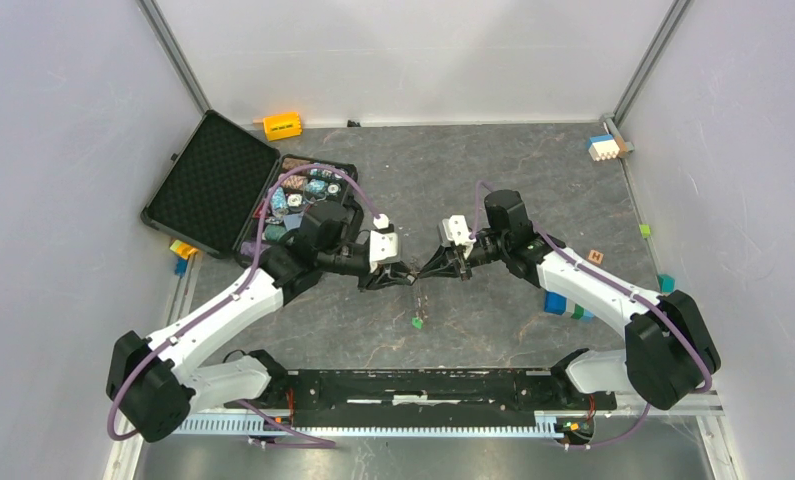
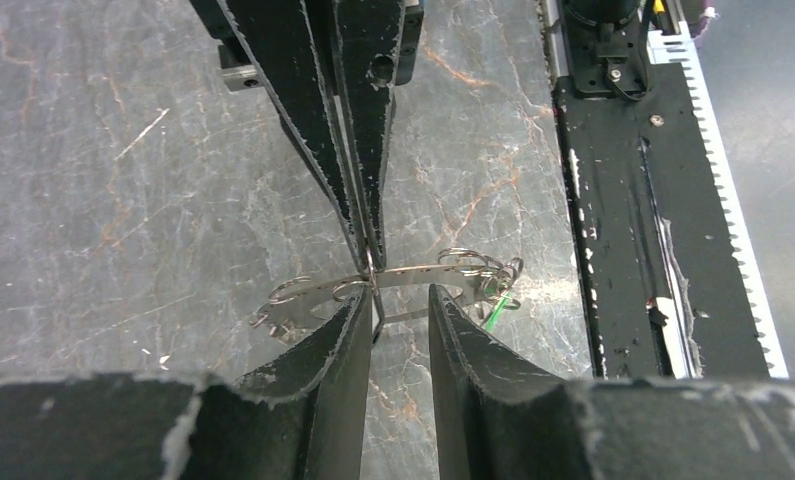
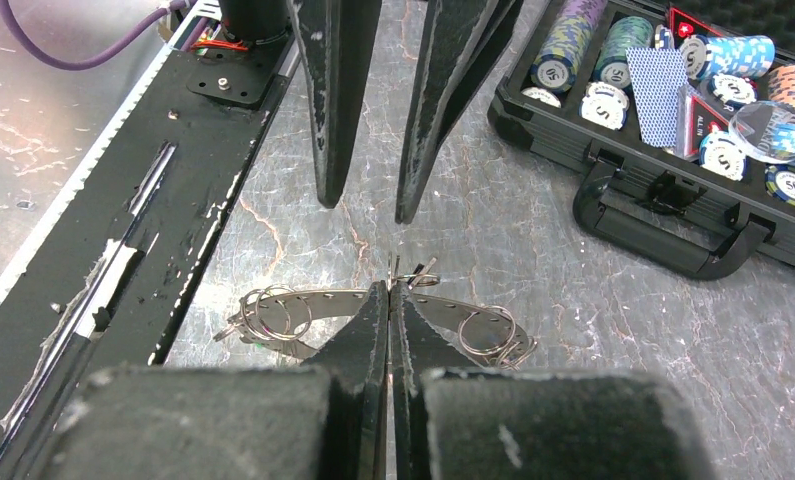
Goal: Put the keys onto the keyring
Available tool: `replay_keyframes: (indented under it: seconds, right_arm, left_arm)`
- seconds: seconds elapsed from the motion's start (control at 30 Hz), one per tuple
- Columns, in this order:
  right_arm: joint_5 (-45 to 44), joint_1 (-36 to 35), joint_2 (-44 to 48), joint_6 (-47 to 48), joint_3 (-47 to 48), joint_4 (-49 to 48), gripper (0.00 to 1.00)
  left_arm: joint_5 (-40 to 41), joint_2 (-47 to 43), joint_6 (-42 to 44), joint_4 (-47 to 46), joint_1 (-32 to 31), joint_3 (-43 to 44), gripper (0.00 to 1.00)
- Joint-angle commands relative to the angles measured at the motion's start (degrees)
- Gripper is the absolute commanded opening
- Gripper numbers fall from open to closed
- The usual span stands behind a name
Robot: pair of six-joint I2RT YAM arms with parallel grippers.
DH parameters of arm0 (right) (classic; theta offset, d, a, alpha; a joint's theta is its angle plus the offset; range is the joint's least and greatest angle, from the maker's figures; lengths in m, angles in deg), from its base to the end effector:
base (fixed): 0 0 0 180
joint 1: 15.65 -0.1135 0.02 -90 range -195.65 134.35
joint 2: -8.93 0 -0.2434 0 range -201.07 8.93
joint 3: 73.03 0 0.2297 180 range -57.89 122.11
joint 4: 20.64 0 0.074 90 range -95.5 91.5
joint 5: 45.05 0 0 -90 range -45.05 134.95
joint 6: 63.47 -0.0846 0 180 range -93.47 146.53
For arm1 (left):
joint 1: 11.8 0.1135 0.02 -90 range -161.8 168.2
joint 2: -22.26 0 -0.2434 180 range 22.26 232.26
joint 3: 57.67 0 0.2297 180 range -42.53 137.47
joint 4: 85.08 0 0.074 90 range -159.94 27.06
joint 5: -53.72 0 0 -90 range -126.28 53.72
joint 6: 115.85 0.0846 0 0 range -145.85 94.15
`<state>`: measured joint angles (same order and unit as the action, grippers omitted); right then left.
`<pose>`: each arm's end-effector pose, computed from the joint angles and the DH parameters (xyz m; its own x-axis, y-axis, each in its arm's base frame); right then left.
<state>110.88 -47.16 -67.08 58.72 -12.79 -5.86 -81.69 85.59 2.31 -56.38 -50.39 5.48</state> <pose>0.1946 0.2099 0.2321 0.1039 -0.1911 -0.9760 -0.9786 -0.1950 -0.0660 0.1635 -0.2075 0.2659 0.1039 0.3410 -0.9343 0.9939 -0.0013 0.1100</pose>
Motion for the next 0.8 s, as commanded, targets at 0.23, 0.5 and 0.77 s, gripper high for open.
replay_keyframes:
  seconds: [0.23, 0.5, 0.77]
  right_arm:
    - [2.05, -0.21, 1.53, -0.29, 0.53, -2.04, 0.0]
    - [2.31, -0.22, 1.73, -0.33, 0.43, -2.17, 0.0]
    - [2.55, -0.23, 2.15, -0.37, 0.17, -2.27, 0.0]
  left_arm:
    - [-2.42, 2.6, 0.75, -3.37, 0.17, -0.46, 0.34]
    - [-1.97, 3.33, 0.51, -4.11, 0.18, -0.68, 0.34]
    - [-1.33, 3.29, 0.71, -4.81, 0.18, -1.07, 0.34]
